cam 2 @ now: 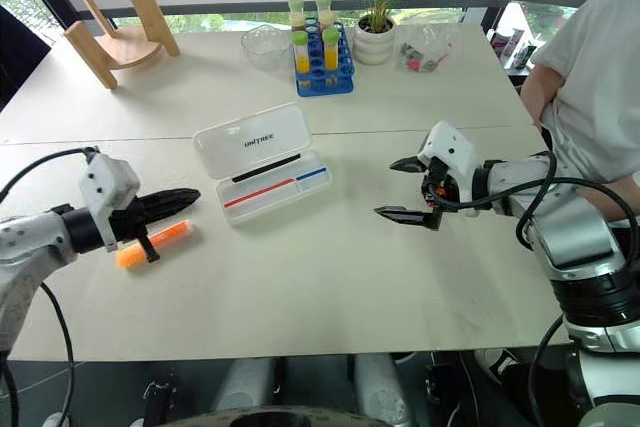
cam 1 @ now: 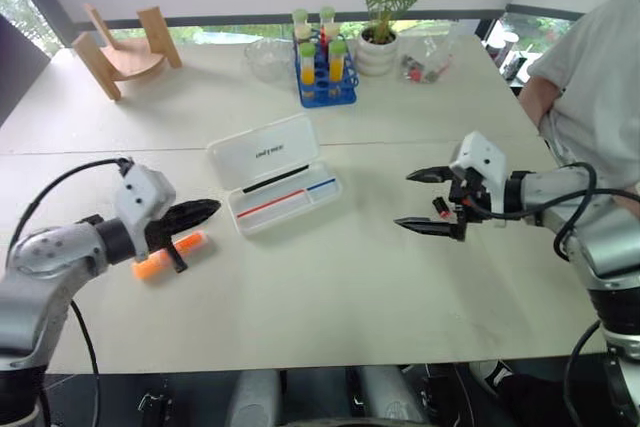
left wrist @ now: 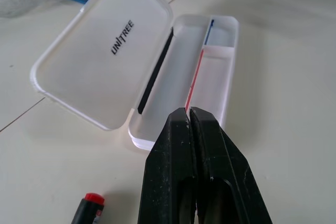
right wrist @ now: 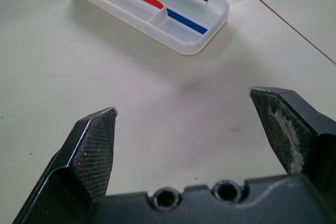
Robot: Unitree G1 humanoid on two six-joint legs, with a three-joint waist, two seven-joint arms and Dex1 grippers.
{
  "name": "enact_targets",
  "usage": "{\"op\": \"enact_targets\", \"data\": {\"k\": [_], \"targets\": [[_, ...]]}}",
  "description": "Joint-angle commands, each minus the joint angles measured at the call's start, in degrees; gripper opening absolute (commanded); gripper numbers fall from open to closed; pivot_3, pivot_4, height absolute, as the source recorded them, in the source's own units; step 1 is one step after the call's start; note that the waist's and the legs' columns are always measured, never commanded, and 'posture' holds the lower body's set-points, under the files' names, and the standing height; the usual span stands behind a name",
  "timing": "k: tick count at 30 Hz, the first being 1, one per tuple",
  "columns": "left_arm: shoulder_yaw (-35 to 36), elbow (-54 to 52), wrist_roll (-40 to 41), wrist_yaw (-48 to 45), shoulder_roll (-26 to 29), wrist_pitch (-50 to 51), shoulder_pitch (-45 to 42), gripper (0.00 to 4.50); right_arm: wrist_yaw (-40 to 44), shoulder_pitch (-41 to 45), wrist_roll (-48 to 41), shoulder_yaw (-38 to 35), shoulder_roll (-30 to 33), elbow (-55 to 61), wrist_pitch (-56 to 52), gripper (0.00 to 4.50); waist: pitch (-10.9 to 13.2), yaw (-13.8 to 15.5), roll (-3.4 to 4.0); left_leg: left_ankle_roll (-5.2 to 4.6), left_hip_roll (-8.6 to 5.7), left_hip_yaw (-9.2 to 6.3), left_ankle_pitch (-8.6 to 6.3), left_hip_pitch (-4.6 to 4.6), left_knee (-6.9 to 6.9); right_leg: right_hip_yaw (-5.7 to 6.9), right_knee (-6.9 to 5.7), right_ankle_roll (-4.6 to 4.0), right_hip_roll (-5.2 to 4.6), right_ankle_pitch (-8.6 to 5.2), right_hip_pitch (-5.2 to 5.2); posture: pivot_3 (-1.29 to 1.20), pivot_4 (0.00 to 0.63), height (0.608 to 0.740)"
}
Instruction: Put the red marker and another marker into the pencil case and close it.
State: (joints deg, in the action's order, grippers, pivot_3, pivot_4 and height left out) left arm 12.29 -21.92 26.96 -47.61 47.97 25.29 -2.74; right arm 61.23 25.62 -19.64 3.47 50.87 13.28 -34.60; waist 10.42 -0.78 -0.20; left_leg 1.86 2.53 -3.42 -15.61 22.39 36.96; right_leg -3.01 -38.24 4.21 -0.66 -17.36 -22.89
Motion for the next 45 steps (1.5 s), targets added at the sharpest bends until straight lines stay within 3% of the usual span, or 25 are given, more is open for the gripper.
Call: {"op": "enact_targets", "data": {"k": [1, 2, 11, 12, 21, 33, 36, 43, 45], "targets": [[-3.92, 0.50, -2.99, 0.00, -1.25, -2.64, -2.40, 0.05, 0.54, 0.20, -1.02, -1.44, 1.13, 2.55, -0.37, 4.50, 0.00, 0.01, 0.00, 0.00, 0.00, 0.00, 0.00, 0.01, 0.01, 0.00, 0.00, 0.00, 0.01, 0.00, 0.00, 0.00, 0.150, 0.740], [-5.20, 1.28, -2.97, -0.34, -1.79, -1.95, -3.59, 0.05, 0.50, 0.29, -1.10, -1.39, 1.14, 2.69, -0.54, 4.50, 0.00, 0.00, 0.00, 0.00, -0.01, 0.01, 0.00, 0.00, 0.02, 0.00, 0.00, 0.01, 0.00, 0.00, 0.02, 0.00, 0.150, 0.740], [-9.73, 5.76, -4.94, -1.25, -4.05, -1.90, -8.67, 4.24, -0.90, -1.78, -1.95, -2.92, 1.65, 5.60, -2.38, 4.50, 0.00, -0.11, 0.00, -0.03, 0.00, -0.02, -0.01, 0.00, -0.01, 0.01, -0.01, 0.01, 0.04, 0.01, 0.00, 0.00, 0.150, 0.740], [-10.25, 6.18, -5.03, -1.56, -4.29, -1.90, -8.83, 4.42, -1.06, -2.17, -1.97, -3.13, 1.74, 5.88, -2.47, 4.50, 0.00, -0.06, 0.00, -0.03, 0.00, -0.02, -0.01, 0.00, -0.01, 0.01, -0.01, 0.01, 0.04, 0.01, 0.00, 0.00, 0.150, 0.740], [-14.27, 7.19, -2.48, -4.29, -8.55, 2.74, -9.78, 4.42, -2.43, -4.08, -2.34, -4.11, 2.25, 7.72, -3.35, 4.50, 0.00, 0.00, 0.00, -0.02, -0.01, -0.03, -0.01, 0.01, 0.05, 0.01, -0.01, 0.02, 0.02, 0.01, 0.04, 0.00, 0.150, 0.740], [-20.95, 15.19, -9.68, -3.65, -12.54, 0.40, -14.12, 4.42, -3.43, -4.89, -2.75, -4.40, 2.54, 8.71, -3.68, 4.50, 0.00, 0.02, 0.00, -0.02, -0.04, -0.04, -0.01, 0.00, 0.08, 0.01, -0.04, 0.03, 0.03, 0.02, 0.04, 0.00, 0.150, 0.740], [-23.25, 18.42, -12.40, -3.45, -13.73, -0.29, -16.56, 3.52, -3.91, -4.95, -2.85, -4.57, 2.35, 8.95, -3.73, 4.50, 0.00, 0.03, 0.00, -0.02, -0.04, -0.05, -0.01, 0.00, 0.08, 0.02, -0.04, 0.03, 0.04, 0.02, 0.05, 0.00, 0.150, 0.740], [-23.51, 17.85, -12.63, -6.13, -13.12, 0.61, -16.03, 0.08, -4.98, -5.62, -3.20, -5.06, 2.34, 9.74, -4.21, 4.50, 0.00, -0.01, 0.00, -0.02, -0.04, -0.06, -0.01, 0.00, 0.06, 0.02, -0.05, 0.04, 0.04, 0.02, 0.05, 0.00, 0.150, 0.740], [-23.15, 17.77, -12.61, -6.99, -12.66, 0.21, -15.77, 0.02, -5.22, -5.80, -3.26, -5.36, 2.43, 9.74, -4.21, 4.50, -0.01, 0.02, 0.01, -0.02, -0.04, -0.06, -0.01, 0.00, 0.07, 0.02, -0.05, 0.04, 0.03, 0.02, 0.07, 0.00, 0.150, 0.740]]}}
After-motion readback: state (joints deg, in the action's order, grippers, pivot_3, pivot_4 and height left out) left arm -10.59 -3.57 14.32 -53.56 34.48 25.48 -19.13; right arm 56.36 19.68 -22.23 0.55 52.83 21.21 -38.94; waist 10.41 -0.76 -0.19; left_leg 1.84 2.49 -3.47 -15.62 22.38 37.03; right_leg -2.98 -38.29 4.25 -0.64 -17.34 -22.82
